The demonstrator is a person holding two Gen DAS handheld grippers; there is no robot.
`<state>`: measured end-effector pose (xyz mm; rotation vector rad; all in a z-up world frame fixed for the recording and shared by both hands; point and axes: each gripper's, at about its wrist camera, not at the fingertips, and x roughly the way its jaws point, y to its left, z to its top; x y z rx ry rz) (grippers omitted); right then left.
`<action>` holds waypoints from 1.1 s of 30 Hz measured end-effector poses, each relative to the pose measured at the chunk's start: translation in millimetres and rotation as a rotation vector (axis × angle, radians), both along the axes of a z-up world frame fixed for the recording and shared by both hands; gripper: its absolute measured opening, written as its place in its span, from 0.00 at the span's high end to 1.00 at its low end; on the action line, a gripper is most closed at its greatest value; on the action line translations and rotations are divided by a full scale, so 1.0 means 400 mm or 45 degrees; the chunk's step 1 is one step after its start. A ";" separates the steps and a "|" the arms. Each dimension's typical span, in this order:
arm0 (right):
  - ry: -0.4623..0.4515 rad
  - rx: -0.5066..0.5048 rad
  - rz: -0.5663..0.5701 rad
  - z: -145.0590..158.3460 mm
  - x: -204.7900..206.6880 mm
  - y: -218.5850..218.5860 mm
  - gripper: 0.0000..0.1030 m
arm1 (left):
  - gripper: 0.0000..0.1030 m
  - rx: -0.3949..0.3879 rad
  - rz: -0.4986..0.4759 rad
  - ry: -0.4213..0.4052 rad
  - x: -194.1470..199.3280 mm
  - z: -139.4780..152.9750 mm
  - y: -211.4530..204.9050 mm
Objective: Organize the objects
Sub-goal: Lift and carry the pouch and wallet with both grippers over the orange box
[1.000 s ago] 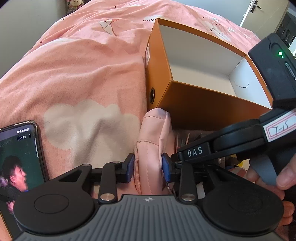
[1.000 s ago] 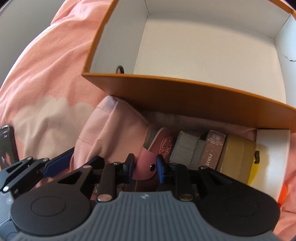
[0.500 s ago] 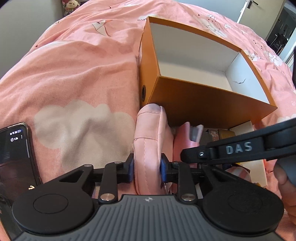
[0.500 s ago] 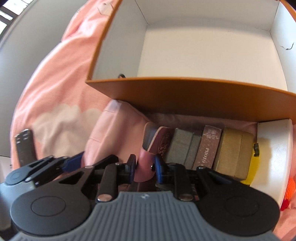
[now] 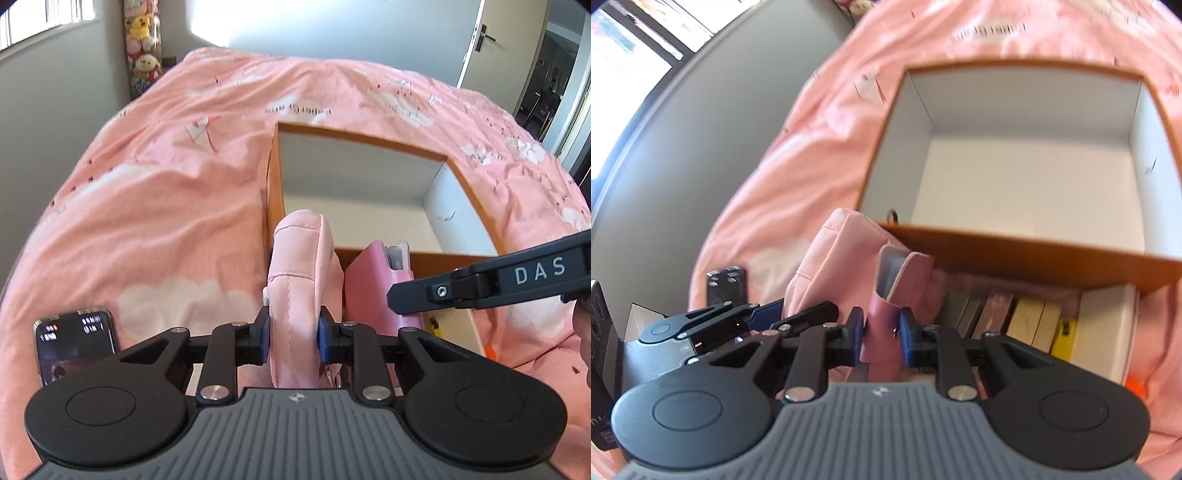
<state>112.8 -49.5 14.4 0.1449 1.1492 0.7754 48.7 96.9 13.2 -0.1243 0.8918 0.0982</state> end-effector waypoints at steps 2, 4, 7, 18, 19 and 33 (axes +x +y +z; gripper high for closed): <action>-0.040 0.020 -0.006 0.030 -0.002 -0.015 0.82 | 0.73 0.005 -0.002 -0.033 0.000 0.026 -0.008; -0.066 0.041 -0.018 0.059 -0.004 -0.037 0.83 | 0.74 0.017 -0.011 -0.072 0.000 0.050 -0.018; -0.089 0.071 -0.039 0.094 0.002 -0.060 0.83 | 0.74 0.038 -0.029 -0.139 0.004 0.087 -0.035; -0.227 0.126 -0.161 0.183 0.082 -0.114 0.84 | 0.74 0.055 -0.064 -0.245 0.118 0.128 -0.065; -0.238 0.124 -0.175 0.181 0.092 -0.114 0.84 | 0.74 0.044 -0.055 -0.245 0.130 0.122 -0.067; -0.235 0.081 -0.266 0.046 0.251 -0.073 0.85 | 0.74 0.111 0.026 -0.165 0.275 -0.005 -0.099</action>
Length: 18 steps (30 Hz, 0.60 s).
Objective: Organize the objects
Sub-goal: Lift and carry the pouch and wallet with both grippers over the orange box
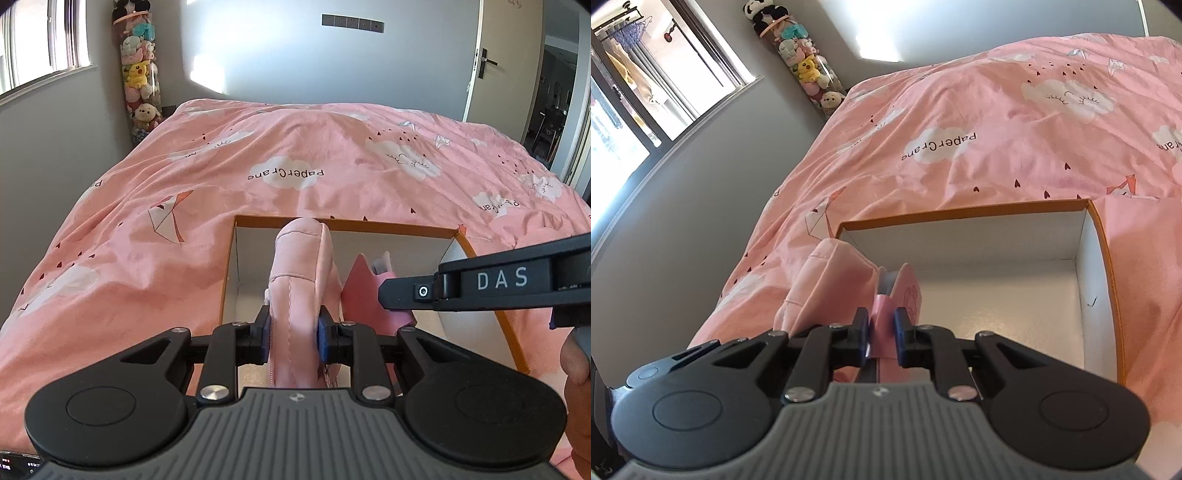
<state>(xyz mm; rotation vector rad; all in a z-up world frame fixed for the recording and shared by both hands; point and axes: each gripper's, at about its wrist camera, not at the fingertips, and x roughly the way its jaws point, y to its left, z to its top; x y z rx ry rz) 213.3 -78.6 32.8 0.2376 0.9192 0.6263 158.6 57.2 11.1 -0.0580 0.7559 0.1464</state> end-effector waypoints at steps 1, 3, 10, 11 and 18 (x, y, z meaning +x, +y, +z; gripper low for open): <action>0.006 -0.003 0.000 -0.011 0.005 0.005 0.85 | 0.74 0.006 -0.002 0.002 0.004 -0.005 0.001; 0.016 -0.008 0.002 -0.029 0.014 0.014 0.85 | 0.74 0.020 -0.001 0.020 0.013 -0.018 0.005; 0.064 -0.006 0.000 -0.087 0.039 0.039 0.85 | 0.74 0.032 0.008 0.087 0.041 -0.064 0.028; 0.074 -0.003 -0.003 -0.095 0.042 0.040 0.85 | 0.74 0.033 0.008 0.096 0.043 -0.069 0.032; 0.132 0.006 -0.024 -0.141 0.056 0.053 0.85 | 0.74 0.054 -0.016 0.154 0.052 -0.104 0.052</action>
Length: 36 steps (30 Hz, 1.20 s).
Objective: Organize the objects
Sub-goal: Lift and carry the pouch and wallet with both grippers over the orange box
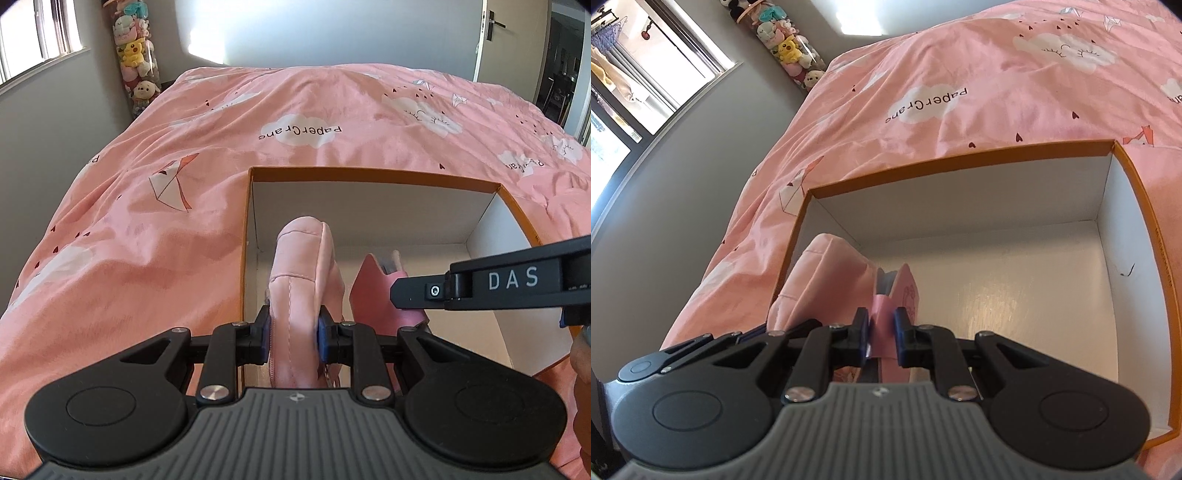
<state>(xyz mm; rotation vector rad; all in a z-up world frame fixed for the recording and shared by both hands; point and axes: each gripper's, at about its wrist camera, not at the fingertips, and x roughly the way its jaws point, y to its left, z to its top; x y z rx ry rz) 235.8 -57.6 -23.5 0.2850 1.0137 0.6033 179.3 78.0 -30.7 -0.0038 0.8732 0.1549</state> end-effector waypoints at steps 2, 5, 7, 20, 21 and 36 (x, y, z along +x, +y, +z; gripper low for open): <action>0.016 0.010 -0.007 -0.010 0.004 0.002 0.85 | 0.74 0.014 -0.026 0.005 -0.001 -0.006 -0.002; 0.044 0.024 -0.014 -0.024 0.008 0.008 0.85 | 0.74 0.056 -0.056 0.046 0.001 -0.013 -0.014; 0.051 0.019 -0.022 -0.034 0.009 0.014 0.85 | 0.74 0.101 -0.071 0.080 0.004 -0.024 -0.026; 0.085 0.014 0.069 -0.081 0.001 0.067 0.92 | 0.55 0.072 -0.208 0.140 -0.033 -0.015 -0.026; 0.079 0.023 0.079 -0.078 0.001 0.070 0.97 | 0.52 0.055 -0.220 0.130 -0.042 -0.007 -0.020; 0.121 -0.016 0.056 -0.080 0.020 0.079 0.85 | 0.41 -0.102 -0.126 -0.001 -0.086 0.061 0.064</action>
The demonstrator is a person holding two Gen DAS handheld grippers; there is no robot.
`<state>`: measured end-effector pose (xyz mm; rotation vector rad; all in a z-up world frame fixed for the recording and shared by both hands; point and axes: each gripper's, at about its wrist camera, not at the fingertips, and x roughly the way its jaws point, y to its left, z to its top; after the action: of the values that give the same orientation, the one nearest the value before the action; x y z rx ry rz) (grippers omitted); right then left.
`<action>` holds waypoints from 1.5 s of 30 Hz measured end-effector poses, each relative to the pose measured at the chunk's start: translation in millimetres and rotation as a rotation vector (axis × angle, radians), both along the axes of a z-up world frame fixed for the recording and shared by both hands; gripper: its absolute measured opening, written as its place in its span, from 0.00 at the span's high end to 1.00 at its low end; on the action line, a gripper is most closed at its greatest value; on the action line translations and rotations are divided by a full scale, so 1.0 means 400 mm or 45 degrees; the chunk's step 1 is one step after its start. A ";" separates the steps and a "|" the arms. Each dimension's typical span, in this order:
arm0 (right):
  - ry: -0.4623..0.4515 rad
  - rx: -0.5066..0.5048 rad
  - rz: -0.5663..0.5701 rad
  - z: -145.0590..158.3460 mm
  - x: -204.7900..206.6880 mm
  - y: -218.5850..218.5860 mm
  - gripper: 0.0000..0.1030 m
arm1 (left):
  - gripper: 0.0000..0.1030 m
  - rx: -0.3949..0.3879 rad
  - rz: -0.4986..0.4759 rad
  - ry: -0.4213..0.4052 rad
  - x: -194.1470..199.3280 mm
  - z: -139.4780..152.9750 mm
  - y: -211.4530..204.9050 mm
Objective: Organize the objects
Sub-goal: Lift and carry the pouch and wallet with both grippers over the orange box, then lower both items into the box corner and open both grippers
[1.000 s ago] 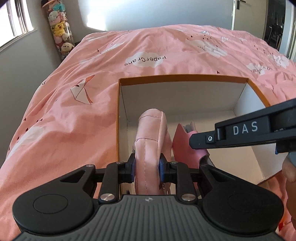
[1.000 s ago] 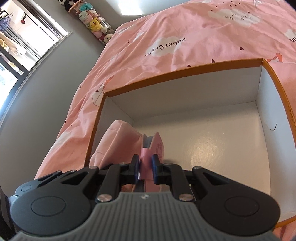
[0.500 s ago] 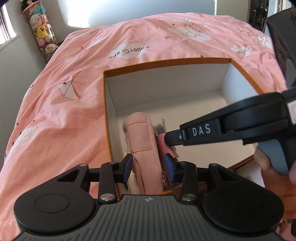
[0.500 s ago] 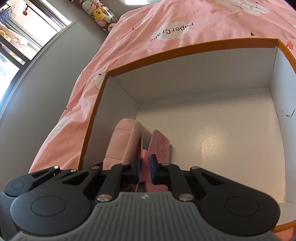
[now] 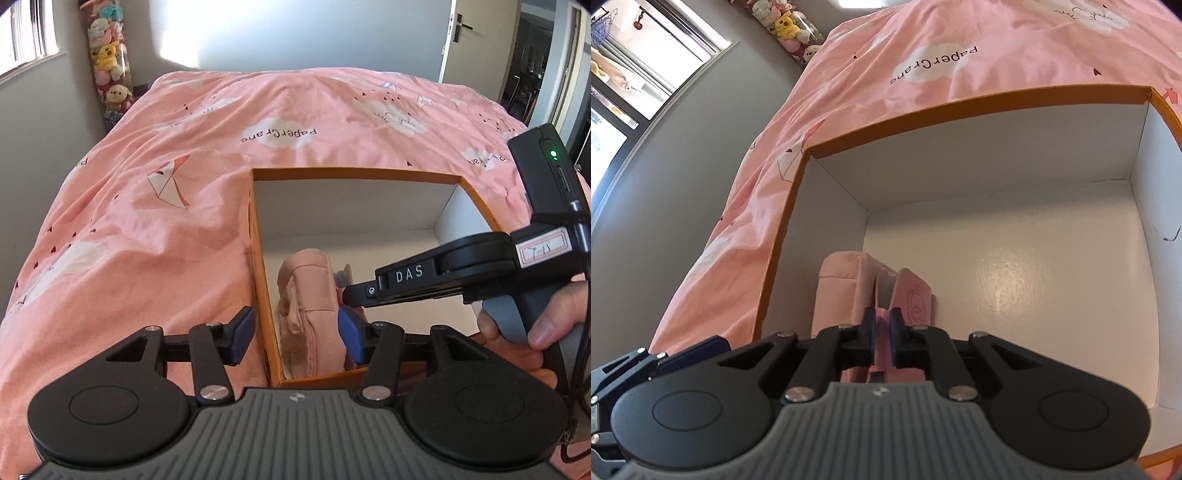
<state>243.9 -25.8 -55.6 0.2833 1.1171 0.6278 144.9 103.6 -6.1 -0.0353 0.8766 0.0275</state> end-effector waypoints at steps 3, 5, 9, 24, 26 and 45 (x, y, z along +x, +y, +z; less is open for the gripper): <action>0.005 -0.045 0.009 -0.011 -0.006 0.010 0.77 | 0.49 -0.047 0.033 0.055 0.012 -0.023 0.016; -0.001 -0.055 0.018 -0.016 -0.010 0.014 0.76 | 0.61 -0.073 0.055 0.068 0.011 -0.035 0.025; -0.003 -0.061 0.034 -0.019 -0.014 0.031 0.76 | 0.76 -0.088 0.089 0.067 0.004 -0.042 0.036; -0.030 -0.159 0.093 -0.016 -0.044 0.106 0.78 | 0.77 -0.127 0.121 0.074 -0.008 -0.057 0.043; -0.009 -0.145 0.079 -0.016 -0.042 0.097 0.76 | 0.77 -0.149 0.135 0.067 -0.008 -0.057 0.048; 0.012 -0.108 0.051 -0.006 -0.035 0.059 0.81 | 0.91 -0.150 0.164 0.110 -0.018 -0.071 0.054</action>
<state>230.1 -2.0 -58.1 0.1916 1.1575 0.6129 137.9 125.2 -34.4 -0.2023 0.9608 0.0987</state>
